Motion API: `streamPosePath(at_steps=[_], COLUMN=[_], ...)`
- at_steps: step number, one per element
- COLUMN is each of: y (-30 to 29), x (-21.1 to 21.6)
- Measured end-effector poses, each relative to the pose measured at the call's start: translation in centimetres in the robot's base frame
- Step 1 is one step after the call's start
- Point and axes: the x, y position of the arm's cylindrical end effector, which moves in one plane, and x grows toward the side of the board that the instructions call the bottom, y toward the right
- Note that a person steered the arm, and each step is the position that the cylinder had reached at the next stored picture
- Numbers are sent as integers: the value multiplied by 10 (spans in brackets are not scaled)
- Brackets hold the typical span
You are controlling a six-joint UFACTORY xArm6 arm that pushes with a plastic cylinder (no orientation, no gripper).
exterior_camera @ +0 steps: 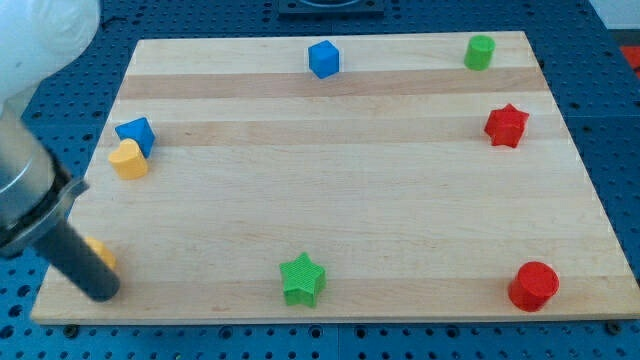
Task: Move yellow hexagon towards up
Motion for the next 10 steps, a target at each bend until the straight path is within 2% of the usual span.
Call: streamPosePath(at_steps=[1,3,4,6,7,8,10], y=[5,3,2,-48,-48,-31,-30], x=[-4,29,28,7,7,-18,-24])
